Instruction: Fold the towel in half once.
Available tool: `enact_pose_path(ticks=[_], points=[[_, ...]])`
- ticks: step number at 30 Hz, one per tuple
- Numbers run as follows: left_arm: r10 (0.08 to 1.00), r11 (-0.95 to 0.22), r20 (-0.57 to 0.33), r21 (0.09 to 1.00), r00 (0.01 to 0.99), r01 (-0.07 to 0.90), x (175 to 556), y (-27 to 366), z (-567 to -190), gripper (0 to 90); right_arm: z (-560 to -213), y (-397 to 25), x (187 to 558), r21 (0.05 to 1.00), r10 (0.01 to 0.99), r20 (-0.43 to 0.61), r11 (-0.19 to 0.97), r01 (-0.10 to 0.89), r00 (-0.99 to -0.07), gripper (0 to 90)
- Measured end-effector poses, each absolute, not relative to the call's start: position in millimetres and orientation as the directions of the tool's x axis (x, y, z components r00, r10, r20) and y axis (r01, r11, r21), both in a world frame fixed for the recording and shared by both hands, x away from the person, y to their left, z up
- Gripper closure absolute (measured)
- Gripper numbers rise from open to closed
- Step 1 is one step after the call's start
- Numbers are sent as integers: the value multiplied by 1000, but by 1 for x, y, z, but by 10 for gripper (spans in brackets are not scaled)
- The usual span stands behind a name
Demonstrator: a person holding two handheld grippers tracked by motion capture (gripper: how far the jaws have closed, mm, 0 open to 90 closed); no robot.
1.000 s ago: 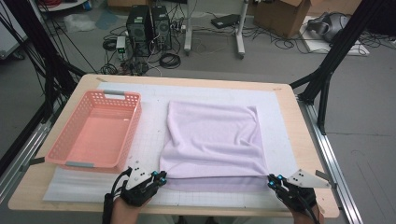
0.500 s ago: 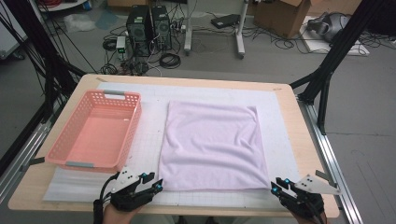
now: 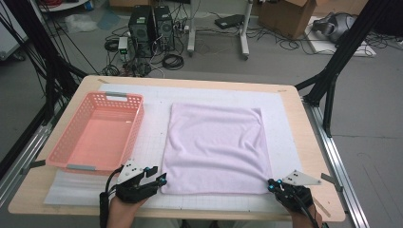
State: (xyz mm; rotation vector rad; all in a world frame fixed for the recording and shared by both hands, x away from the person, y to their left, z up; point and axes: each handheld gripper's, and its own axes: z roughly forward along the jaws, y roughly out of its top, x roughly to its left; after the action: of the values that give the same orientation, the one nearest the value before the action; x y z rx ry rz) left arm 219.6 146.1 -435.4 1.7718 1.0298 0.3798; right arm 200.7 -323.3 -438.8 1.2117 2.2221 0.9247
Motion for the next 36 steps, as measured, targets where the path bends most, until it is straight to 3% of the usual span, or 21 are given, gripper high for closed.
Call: enact_pose_path(ticks=[5, 9, 15, 25, 32, 36], points=[[787, -117, -211, 872, 579, 476, 229, 146, -434, 493, -433, -329, 190, 692, 844, -67, 424, 584, -533, 854], [780, -124, -210, 871, 589, 475, 240, 143, -434, 481, -430, -335, 197, 734, 854, -18, 364, 573, -520, 670], [773, -136, -194, 880, 604, 456, 259, 139, -435, 466, -423, -343, 228, 808, 886, 13, 265, 527, -464, 670], [755, -153, -164, 897, 635, 414, 291, 134, -435, 431, -429, -347, 279, 815, 892, 30, 239, 528, -450, 677], [759, -163, -136, 907, 637, 388, 305, 131, -436, 409, -435, -345, 307, 812, 898, 56, 213, 544, -436, 586], [760, -168, -134, 905, 636, 392, 304, 132, -436, 401, -440, -340, 319, 804, 902, 57, 212, 555, -428, 617]])
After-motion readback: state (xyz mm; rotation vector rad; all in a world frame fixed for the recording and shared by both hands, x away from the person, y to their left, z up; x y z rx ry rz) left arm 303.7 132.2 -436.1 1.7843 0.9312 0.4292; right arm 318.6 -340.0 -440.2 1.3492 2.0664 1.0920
